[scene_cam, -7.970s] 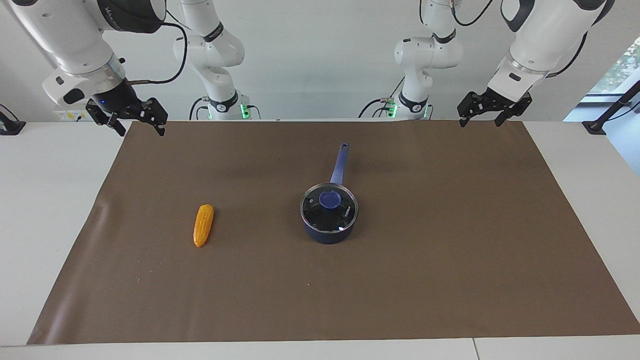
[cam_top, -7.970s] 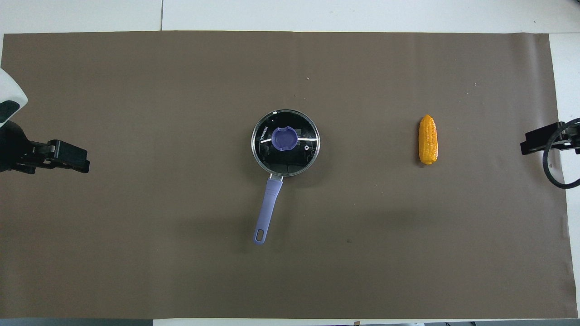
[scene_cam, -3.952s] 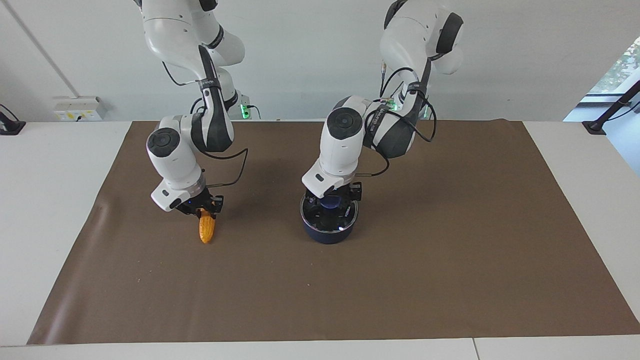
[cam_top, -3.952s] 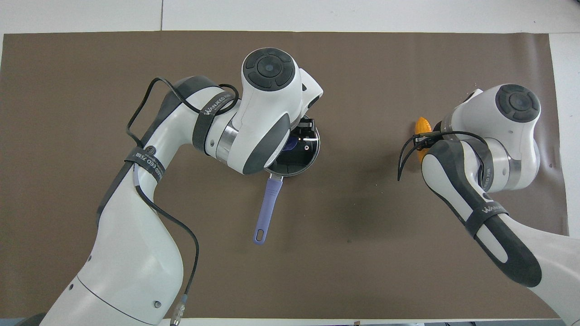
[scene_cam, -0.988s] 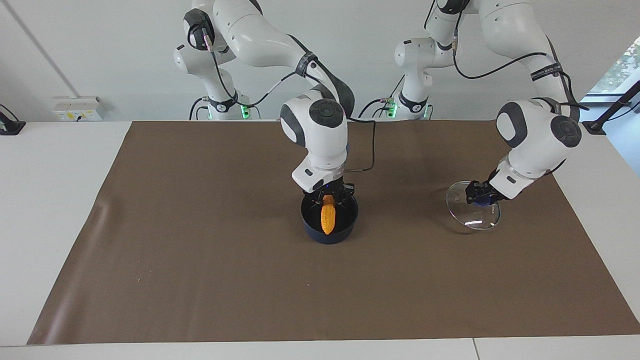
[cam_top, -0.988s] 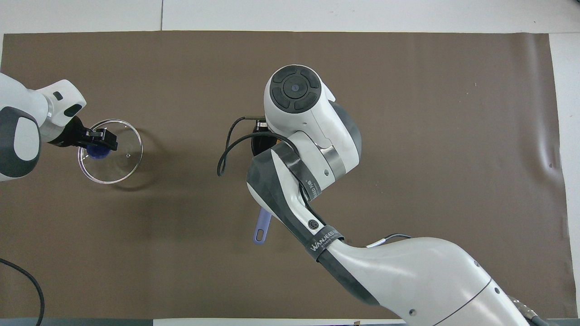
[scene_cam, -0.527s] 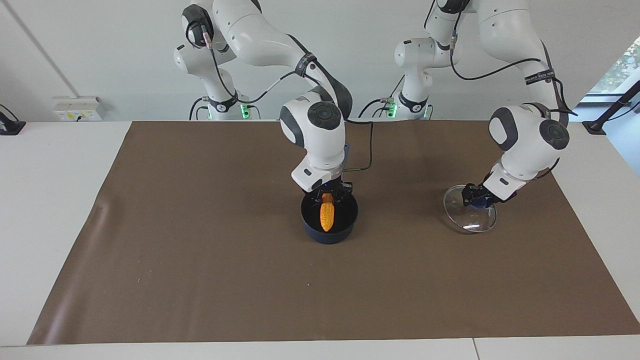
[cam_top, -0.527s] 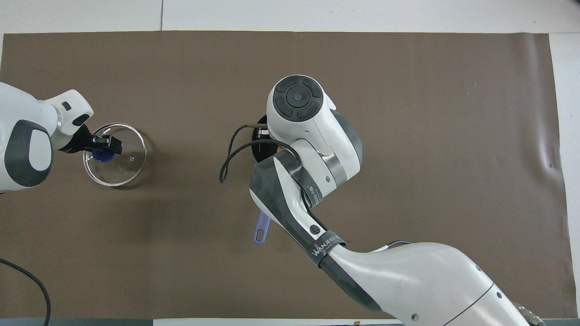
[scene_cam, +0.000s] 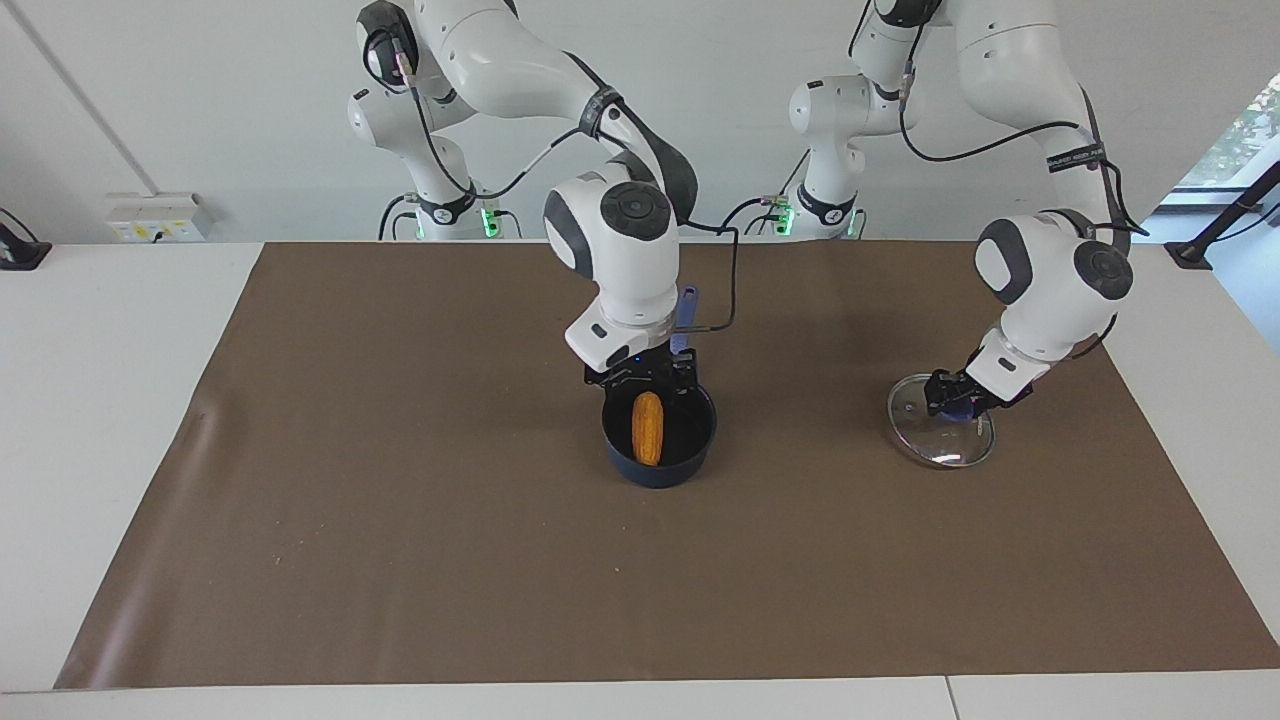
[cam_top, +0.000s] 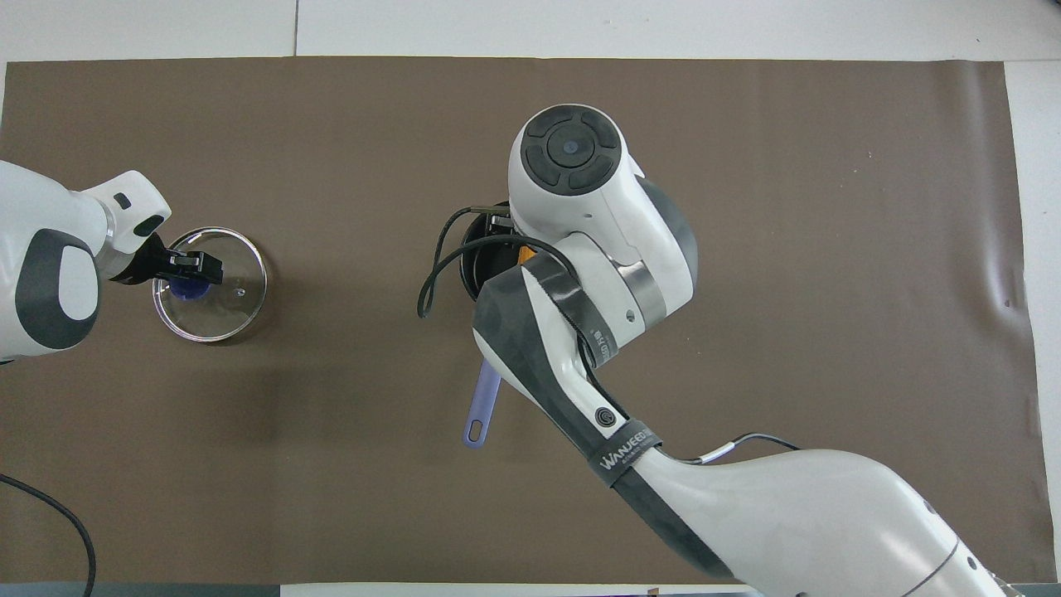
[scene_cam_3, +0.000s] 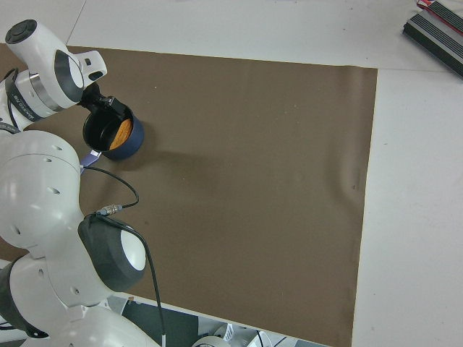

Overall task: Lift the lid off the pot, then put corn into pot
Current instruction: 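Lower the lid beside the pot while the right gripper drops corn into pot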

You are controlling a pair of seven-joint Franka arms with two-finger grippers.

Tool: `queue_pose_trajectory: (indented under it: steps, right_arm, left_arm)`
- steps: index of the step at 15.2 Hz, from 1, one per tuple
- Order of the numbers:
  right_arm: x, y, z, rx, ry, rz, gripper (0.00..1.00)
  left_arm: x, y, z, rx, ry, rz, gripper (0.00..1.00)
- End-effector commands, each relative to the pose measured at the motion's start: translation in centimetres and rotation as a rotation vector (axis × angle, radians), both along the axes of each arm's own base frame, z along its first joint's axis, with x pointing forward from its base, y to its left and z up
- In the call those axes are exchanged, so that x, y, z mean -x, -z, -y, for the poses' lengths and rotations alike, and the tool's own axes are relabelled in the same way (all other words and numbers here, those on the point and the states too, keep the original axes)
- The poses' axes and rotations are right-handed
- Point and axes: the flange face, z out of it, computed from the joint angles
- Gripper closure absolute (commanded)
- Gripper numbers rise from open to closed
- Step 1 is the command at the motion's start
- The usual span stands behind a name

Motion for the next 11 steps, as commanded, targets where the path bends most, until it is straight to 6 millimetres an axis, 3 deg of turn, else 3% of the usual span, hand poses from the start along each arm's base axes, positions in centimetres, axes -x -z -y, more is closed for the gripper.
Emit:
queue_pose_trajectory:
  steps: [1, 5, 7, 9, 10, 11]
  right_arm:
    - [-2.5, -5.9, 8.9, 0.018, -0.019, 0.021, 0.00]
    - [-1.8, -12.2, 19.4, 0.052, -0.042, -0.042, 0.00]
    - [-0.7, -14.1, 23.0, 0.084, -0.088, -0.084, 0.00]
    - [0.6, -18.1, 27.2, 0.083, -0.117, -0.033, 0.00]
    - [1.4, -18.8, 29.7, 0.082, -0.147, -0.041, 0.00]
    - [2.5, -19.0, 31.8, 0.087, -0.174, -0.065, 0.00]
  left_arm:
    - [0.8, -0.6, -0.6, -0.013, 0.014, 0.026, 1.00]
    - [1.0, -0.3, -0.6, -0.012, 0.013, 0.018, 1.00]
    - [1.0, -0.3, -0.6, -0.012, 0.013, 0.018, 1.00]
    - [1.0, -0.4, -0.6, -0.013, 0.013, 0.020, 1.00]
    - [1.0, -0.4, -0.6, -0.013, 0.013, 0.020, 0.97]
    - [1.0, -0.4, -0.6, -0.013, 0.010, 0.020, 0.38]
